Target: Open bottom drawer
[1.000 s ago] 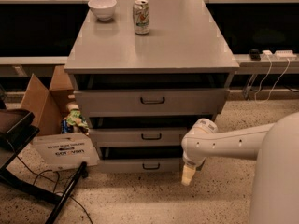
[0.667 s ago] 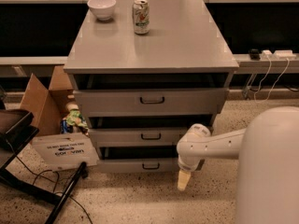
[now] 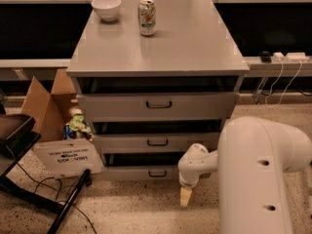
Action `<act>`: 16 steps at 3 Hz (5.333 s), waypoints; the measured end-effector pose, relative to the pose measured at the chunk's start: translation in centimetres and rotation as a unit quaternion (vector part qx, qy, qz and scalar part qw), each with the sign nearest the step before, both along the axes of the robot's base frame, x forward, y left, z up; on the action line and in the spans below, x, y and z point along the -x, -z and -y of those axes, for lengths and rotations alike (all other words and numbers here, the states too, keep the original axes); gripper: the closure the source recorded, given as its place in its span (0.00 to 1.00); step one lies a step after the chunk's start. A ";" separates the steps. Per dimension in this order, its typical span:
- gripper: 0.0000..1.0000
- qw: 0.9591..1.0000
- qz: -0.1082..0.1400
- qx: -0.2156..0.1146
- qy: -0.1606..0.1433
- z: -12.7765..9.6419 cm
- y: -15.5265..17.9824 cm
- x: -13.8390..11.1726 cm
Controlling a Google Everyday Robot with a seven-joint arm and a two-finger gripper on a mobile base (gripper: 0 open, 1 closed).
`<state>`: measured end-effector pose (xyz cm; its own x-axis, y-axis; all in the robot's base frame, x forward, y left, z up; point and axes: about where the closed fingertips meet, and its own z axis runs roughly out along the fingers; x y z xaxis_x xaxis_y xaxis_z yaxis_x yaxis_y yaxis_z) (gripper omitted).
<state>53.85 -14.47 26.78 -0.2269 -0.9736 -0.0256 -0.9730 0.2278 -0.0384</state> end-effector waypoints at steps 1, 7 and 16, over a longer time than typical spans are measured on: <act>0.00 1.000 -0.006 -0.001 -0.029 -0.6 4.1 -1.8; 0.72 0.996 -0.017 0.018 -0.089 -0.3 8.9 -5.2; 0.35 0.996 -0.042 0.036 -0.071 1.2 8.0 -1.2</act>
Offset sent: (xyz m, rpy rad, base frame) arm 0.0717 0.0144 -0.0881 0.0128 -0.0047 0.1570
